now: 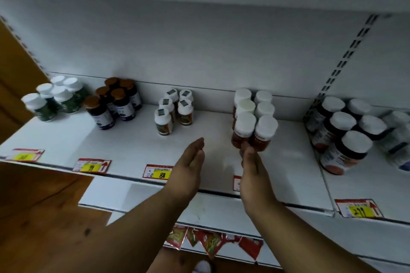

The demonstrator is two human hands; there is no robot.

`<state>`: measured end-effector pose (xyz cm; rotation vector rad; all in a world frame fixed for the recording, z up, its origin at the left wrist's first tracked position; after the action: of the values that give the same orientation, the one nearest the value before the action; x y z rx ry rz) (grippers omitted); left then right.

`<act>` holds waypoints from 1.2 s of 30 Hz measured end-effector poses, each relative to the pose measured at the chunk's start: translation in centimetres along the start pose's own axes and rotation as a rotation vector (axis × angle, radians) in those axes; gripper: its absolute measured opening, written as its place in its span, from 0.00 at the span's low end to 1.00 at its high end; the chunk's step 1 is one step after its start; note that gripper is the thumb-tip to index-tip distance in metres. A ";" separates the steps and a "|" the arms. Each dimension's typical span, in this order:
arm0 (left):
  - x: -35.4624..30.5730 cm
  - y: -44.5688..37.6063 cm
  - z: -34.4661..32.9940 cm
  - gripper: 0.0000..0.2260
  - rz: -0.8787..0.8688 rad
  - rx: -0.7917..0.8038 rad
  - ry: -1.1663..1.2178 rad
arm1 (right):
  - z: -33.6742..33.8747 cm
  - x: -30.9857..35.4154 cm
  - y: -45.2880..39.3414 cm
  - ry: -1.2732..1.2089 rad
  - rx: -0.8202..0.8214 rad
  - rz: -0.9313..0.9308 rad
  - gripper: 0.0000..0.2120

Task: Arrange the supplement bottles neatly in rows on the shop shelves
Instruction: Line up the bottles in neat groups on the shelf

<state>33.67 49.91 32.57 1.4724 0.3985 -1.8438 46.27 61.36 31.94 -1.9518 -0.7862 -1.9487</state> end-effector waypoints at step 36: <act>0.2 -16.5 10.1 0.43 -0.158 0.390 0.004 | -19.1 -1.1 -13.8 -0.574 0.073 -0.285 0.18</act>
<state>14.97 54.69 32.16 1.7420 0.1641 -2.1330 22.80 61.87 29.40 -2.4981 -1.3165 -1.4538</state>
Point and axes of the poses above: each hand's wrist, its own y-axis away from the middle knuckle, its own z-axis out of the back of the hand, x = y × z, the point moved 10 cm from there along -y, towards the middle knuckle, and after that the axes turned 8 degrees about -y, right-handed, at the moved point
